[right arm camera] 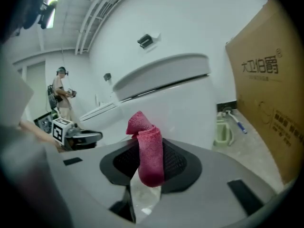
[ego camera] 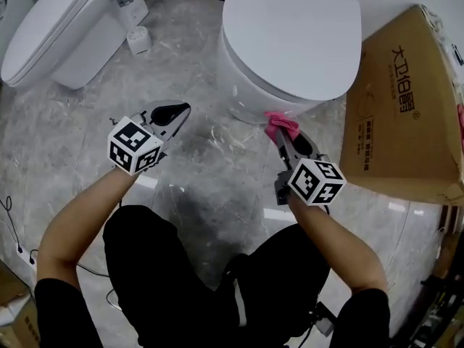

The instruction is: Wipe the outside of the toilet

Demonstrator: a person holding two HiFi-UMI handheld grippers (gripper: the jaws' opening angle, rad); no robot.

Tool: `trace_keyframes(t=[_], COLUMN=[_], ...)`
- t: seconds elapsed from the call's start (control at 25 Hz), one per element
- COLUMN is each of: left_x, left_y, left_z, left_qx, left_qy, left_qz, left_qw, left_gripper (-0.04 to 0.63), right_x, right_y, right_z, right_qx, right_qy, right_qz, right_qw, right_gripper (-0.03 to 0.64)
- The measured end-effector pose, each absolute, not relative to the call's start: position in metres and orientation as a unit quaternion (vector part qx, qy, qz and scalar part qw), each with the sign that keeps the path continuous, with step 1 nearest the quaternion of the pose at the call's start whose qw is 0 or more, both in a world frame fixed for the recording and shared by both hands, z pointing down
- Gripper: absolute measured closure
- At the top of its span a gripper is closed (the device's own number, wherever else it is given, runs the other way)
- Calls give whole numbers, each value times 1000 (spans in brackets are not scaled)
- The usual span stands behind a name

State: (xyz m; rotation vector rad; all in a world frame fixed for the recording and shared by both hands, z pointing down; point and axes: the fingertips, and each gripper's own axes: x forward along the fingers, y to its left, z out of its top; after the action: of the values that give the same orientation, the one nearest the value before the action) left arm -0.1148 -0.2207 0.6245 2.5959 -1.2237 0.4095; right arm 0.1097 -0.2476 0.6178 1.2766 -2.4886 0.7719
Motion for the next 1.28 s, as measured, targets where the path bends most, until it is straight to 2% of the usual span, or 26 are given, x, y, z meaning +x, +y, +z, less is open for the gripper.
trace_keyframes(t=[0.2, 0.4, 0.56, 0.72, 1.08, 1.28], left_x=[-131, -148, -155, -160, -154, -134], left_y=[-227, -235, -234, -225, -206, -217], left_z=[637, 647, 666, 680, 713, 718], left_qx=[878, 866, 852, 850, 874, 887], left_qy=[-440, -467, -485, -485, -428, -399], left_qz=[127, 117, 109, 112, 154, 157], left_qw=[137, 135, 162, 175, 172, 173], left_gripper=[574, 575, 575, 575, 575, 575], right_x=[14, -48, -79, -90, -74, -44], right_y=[-233, -265, -295, -313, -328, -307], right_z=[651, 700, 733, 767, 782, 792], right_qx=[399, 434, 471, 501, 552, 536], right_qy=[-864, -848, -829, -796, -719, -727], right_qz=[287, 280, 270, 312, 416, 419], right_qw=[108, 117, 133, 134, 69, 88], right_gripper=[491, 491, 491, 491, 491, 491])
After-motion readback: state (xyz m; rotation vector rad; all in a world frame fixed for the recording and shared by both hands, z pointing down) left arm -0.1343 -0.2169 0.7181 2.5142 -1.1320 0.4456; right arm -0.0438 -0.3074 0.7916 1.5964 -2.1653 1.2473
